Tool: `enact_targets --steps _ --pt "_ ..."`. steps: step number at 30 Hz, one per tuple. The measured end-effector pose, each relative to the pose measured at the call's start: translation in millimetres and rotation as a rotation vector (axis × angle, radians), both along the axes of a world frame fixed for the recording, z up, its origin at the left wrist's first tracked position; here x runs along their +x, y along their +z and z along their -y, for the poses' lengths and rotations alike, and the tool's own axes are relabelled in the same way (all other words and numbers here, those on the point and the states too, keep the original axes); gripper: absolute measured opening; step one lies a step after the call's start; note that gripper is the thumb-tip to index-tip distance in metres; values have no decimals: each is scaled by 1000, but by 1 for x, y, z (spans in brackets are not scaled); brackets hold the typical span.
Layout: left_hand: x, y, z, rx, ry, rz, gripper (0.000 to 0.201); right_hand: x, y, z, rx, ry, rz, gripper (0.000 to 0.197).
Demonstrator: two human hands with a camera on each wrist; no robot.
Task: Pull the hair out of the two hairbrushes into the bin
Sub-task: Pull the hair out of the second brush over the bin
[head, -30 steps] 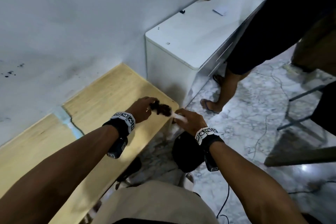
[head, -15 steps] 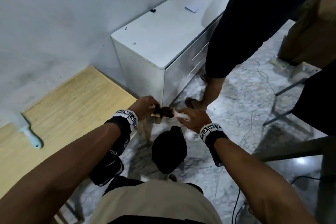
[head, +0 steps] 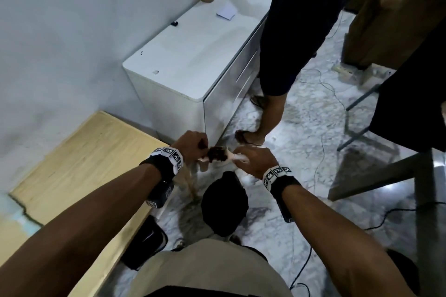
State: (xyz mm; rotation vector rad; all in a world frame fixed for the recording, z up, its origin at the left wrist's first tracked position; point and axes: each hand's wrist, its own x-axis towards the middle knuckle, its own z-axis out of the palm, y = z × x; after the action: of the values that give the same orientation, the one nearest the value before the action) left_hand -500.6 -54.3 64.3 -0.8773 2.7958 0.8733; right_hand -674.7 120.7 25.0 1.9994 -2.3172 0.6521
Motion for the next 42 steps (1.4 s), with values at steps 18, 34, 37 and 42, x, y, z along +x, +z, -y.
enact_targets --steps 18,34,37,42 --pt "-19 4 -8 60 23 -165 17 6 10 -26 229 -293 178 28" --pt "-23 -1 -24 101 -100 58 15 -20 8 -41 336 -582 259 33" --pt "-24 -14 -21 158 -124 139 28 -26 9 -43 293 -640 272 29" --pt "-26 -25 -27 174 -243 278 34 -36 14 -47 216 -774 352 29"
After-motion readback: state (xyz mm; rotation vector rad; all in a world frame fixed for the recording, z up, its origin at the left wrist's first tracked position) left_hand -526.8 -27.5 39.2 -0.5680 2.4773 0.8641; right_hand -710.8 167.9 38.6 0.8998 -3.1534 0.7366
